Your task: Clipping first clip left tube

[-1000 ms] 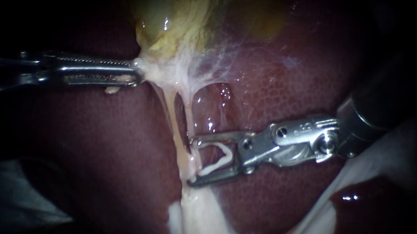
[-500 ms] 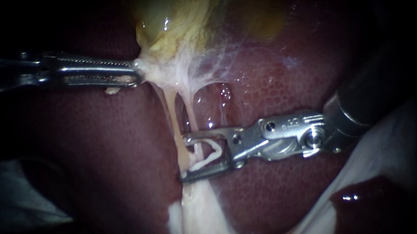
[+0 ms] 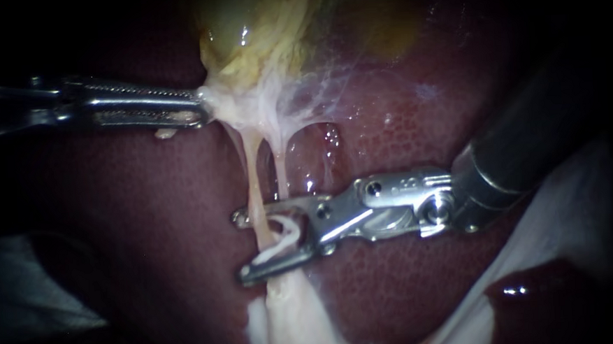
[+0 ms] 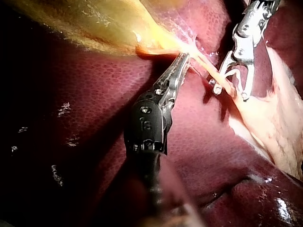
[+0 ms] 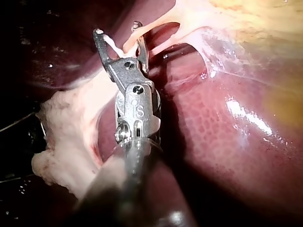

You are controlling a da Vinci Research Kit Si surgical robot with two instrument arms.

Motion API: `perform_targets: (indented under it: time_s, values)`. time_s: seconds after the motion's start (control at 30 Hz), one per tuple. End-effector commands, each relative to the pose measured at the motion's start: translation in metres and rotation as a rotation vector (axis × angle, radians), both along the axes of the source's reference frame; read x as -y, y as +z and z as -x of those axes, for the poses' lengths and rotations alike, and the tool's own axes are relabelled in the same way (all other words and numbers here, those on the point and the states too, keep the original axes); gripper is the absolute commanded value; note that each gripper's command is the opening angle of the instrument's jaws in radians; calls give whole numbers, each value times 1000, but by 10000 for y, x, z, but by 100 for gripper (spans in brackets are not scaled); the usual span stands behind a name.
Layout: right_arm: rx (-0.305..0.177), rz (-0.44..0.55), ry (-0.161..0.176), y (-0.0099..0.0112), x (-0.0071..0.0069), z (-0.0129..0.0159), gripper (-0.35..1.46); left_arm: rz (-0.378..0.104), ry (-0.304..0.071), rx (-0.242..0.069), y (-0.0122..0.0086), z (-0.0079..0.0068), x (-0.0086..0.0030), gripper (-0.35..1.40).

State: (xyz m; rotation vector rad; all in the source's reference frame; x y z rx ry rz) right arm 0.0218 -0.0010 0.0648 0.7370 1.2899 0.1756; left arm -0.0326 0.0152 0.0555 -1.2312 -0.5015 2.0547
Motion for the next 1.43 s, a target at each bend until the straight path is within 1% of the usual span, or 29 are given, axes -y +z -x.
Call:
perform_targets:
  time_s: [0.03, 0.23, 0.33, 0.4, 0.6, 0.73, 0.8, 0.83, 0.93, 1.33, 1.43]
  values:
    - [-11, 0, -6, -4, 2, -1, 47, -1, -1, -1, 0, 0, 0, -35]
    - [-37, -5, -40, -19, 12, -5, 43, -1, 0, 0, 0, -1, 0, -35]
    - [-41, -5, -45, -24, 15, -5, 38, -1, 0, 0, 0, -1, 0, -35]
    - [-42, -5, -47, -26, 16, -4, 31, -1, 0, 0, 0, -1, 0, -35]
    - [-45, -6, -52, -26, 17, 2, -1, -1, 0, 0, 0, -1, 0, -35]
    - [-43, -5, -49, -25, 16, 2, -18, -1, 0, 0, 0, -1, -1, -35]
    - [-42, -4, -47, -25, 16, 3, -32, -1, 0, 0, 1, -1, -1, -35]
    - [-40, -10, -47, -25, 16, 3, -35, -1, 0, 0, 1, -1, -1, -35]
    - [-27, -37, -46, -26, 14, 4, -35, -1, 0, 0, 1, -1, -2, -35]
    - [-25, -43, -46, -24, 12, 4, -35, 0, -2, -2, 4, -2, -4, -35]
    - [-15, -62, -43, -21, 12, 4, -35, 0, -2, -2, 4, -2, -4, -35]
